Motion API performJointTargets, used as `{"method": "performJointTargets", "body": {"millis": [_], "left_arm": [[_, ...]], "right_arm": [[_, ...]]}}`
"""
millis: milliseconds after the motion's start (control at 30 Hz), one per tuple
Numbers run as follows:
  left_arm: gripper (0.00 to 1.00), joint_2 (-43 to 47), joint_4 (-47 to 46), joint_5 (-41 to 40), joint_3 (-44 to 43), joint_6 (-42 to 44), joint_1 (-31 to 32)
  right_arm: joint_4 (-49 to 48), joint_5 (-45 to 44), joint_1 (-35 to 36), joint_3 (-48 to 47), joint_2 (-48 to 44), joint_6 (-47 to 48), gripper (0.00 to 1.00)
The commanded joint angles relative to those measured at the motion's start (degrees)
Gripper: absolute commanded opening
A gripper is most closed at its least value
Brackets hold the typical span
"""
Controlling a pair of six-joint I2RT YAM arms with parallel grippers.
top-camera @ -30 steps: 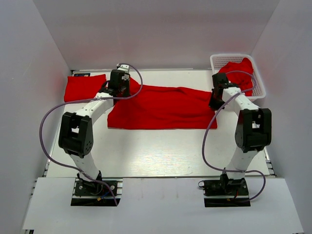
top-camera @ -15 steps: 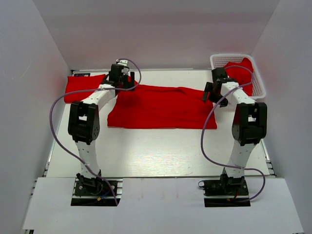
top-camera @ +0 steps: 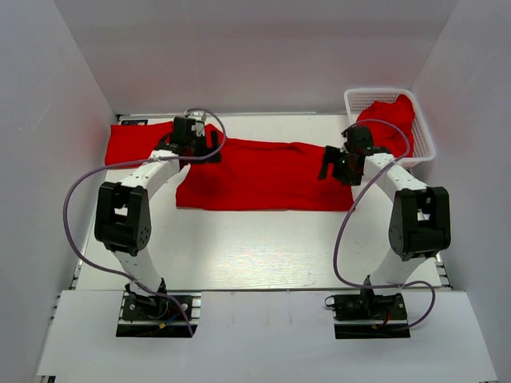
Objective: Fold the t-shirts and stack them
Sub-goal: Fold the flattened tshirt in 1/3 of the way
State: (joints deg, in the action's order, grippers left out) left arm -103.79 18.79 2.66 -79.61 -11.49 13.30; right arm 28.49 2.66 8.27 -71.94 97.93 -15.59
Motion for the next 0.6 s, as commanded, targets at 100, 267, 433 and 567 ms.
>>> {"method": "performJointTargets", "body": {"millis": [100,267,433,567], "left_arm": [[1.00,3.50,-1.91,7.28,12.53,-6.35,0.15],[1.00,5.17,-2.53,7.28,20.19,-8.63,0.15],[1.00,9.29,-1.48,7.28,27.83,-10.83,0.15],[1.00,16.13,1.68,5.35,36.43,-12.42,0.15]], "right_arm": [[-7.57,10.26,0.34,6.11,1.12,-0.66,0.90],[-10.56,9.39,-0.01,10.15,1.48,-2.77,0.90],[-10.82,5.70,-0.01,18.13,-2.39,-5.06,0.90],[-10.82,3.94,-0.10,27.98,-8.88,-8.56,0.90]]}}
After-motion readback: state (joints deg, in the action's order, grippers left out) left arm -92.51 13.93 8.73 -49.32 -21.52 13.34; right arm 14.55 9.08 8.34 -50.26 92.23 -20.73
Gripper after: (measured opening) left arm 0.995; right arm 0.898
